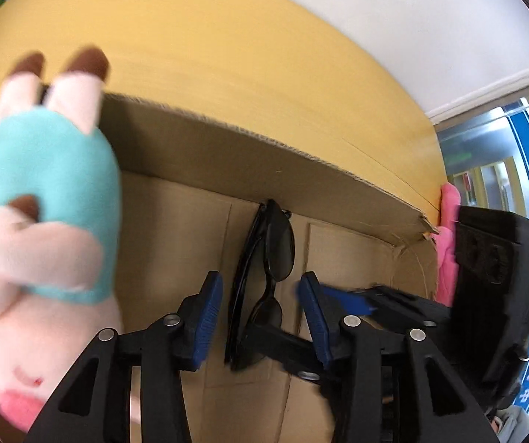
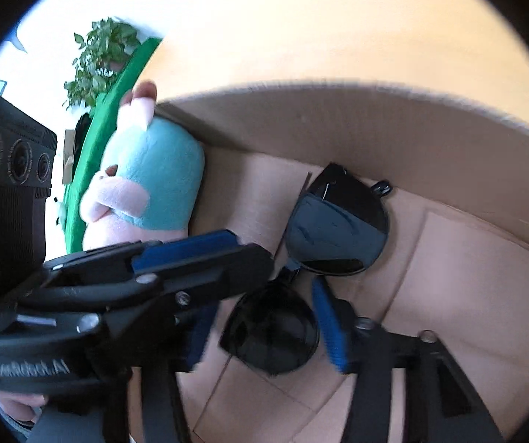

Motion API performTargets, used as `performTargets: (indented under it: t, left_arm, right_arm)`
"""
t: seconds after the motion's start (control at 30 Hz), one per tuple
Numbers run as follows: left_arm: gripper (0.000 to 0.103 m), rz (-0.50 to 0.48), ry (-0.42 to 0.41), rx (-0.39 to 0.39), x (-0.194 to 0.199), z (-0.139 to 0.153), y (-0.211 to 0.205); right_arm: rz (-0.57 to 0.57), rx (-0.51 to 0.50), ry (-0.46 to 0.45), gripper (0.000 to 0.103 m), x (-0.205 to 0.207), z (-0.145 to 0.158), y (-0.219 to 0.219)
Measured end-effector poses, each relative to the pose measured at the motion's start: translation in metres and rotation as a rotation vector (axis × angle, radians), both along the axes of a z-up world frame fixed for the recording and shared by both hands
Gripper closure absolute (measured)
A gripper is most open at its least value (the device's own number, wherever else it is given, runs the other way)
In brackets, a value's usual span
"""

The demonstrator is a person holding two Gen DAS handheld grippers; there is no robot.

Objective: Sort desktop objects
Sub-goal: 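Lower the sunglasses into the box and open both grippers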

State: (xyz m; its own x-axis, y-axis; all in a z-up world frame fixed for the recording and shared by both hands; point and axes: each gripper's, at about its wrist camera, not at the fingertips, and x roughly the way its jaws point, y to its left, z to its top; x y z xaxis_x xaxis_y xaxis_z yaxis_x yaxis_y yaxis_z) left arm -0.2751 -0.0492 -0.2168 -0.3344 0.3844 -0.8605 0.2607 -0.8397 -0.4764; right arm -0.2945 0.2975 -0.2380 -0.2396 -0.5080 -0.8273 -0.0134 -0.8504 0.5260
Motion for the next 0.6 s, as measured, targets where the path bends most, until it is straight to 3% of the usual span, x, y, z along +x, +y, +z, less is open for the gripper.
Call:
performTargets:
  t: [0.17,0.37,0.6]
  left_arm:
    - [0.045,-0.066,0.104,-0.151,0.037,0.057,0.004]
    - [0.023,-0.193,0.246,-0.322,0.092,0.134,0.025]
    - [0.008,-0.254,0.380,-0.430,0.158,0.211,0.069]
  right_arm:
    - [-0.115,0.035,0.104,0.029,0.042,0.048,0.002]
    - [-0.233,0.137,0.144,0.025,0.092,0.102,-0.008]
    - [-0.311,0.215,0.203,0.025,0.137,0.164,-0.035]
